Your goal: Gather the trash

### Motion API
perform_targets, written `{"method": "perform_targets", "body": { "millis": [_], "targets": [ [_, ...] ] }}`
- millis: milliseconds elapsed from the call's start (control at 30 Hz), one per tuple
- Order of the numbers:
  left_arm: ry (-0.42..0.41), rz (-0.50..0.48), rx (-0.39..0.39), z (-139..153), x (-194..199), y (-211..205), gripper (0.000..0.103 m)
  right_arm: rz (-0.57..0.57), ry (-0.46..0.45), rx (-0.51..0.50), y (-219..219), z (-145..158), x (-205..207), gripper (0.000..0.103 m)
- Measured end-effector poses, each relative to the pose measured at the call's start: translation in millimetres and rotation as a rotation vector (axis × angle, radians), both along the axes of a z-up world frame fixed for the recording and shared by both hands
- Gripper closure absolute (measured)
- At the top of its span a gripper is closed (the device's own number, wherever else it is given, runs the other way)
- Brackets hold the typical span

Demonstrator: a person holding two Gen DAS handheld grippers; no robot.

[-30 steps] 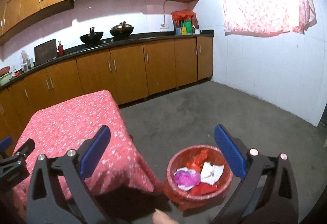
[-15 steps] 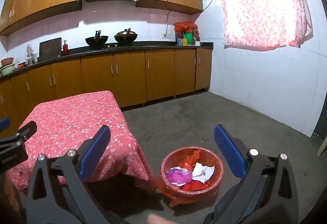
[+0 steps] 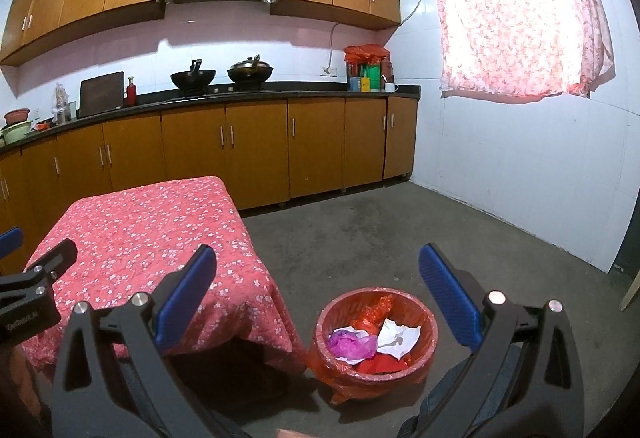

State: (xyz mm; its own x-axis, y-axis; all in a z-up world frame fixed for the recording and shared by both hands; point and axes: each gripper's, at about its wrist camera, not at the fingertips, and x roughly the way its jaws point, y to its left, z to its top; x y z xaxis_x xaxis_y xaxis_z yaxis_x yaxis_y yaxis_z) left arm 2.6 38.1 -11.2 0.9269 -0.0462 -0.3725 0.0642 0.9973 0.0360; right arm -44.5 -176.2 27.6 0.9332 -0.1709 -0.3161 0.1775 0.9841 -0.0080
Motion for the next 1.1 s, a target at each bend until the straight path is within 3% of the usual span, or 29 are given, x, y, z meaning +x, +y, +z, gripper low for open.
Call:
{"method": "perform_targets", "body": {
  "millis": [1100],
  "targets": [
    [0.013, -0.002, -0.004, 0.5, 0.0, -0.4, 0.002, -0.01, 0.007, 0.003, 1.2, -2.9, -1.0, 0.004]
  ]
}}
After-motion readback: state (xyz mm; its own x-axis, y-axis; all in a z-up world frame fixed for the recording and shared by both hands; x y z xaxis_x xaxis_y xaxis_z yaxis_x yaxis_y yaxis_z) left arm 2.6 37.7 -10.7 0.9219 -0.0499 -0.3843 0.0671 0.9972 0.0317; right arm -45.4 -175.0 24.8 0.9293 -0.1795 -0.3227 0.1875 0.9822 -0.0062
